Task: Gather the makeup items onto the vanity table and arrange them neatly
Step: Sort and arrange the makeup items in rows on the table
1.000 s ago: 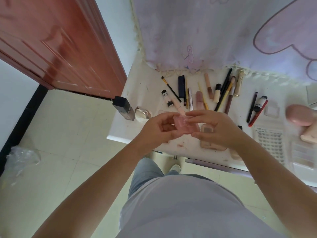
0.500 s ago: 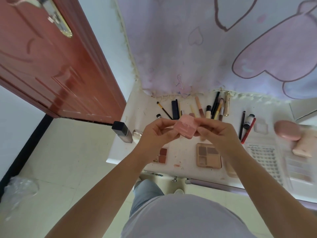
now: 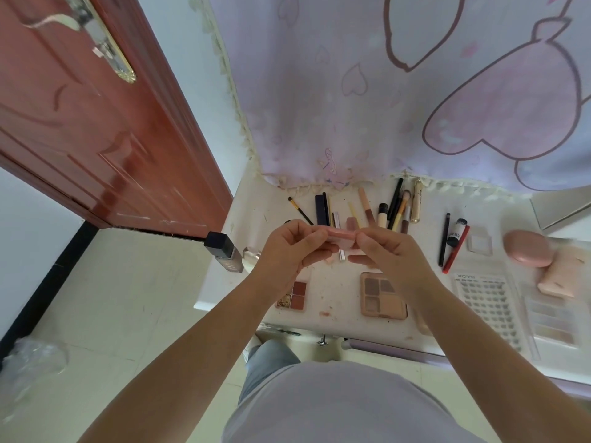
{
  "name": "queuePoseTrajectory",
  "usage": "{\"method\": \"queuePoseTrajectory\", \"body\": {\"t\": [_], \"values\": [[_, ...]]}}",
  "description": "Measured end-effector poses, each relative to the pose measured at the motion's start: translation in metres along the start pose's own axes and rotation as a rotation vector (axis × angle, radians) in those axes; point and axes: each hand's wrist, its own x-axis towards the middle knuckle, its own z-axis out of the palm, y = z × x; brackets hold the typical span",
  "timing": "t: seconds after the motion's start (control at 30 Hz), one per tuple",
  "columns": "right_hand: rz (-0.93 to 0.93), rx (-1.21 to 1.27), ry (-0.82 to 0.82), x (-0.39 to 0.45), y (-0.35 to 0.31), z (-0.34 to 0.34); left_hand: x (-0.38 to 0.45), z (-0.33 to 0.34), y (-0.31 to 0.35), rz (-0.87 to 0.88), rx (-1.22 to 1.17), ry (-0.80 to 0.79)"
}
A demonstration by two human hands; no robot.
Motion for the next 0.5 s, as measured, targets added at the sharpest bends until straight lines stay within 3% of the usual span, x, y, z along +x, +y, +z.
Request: {"method": "queuePoseTrajectory", "body": {"t": [0.2, 0.37, 0.5], "values": [[-0.011, -0.067, 0.002, 0.0005, 0.0048, -0.0016, -0.0017, 0.0019, -0.0026, 0.026, 0.209, -0.042], [-0.087, -0.088, 0.061, -0.0013, 0.0072, -0.0027, -0.0019, -0.0011, -0.0046, -0.080, 0.197, -0.095], [-0.097, -0.123, -0.008, -0.0044, 0.0060, -0.0037, -0.0039, -0.0049, -0.0046, -0.028, 0.232, -0.049]]}}
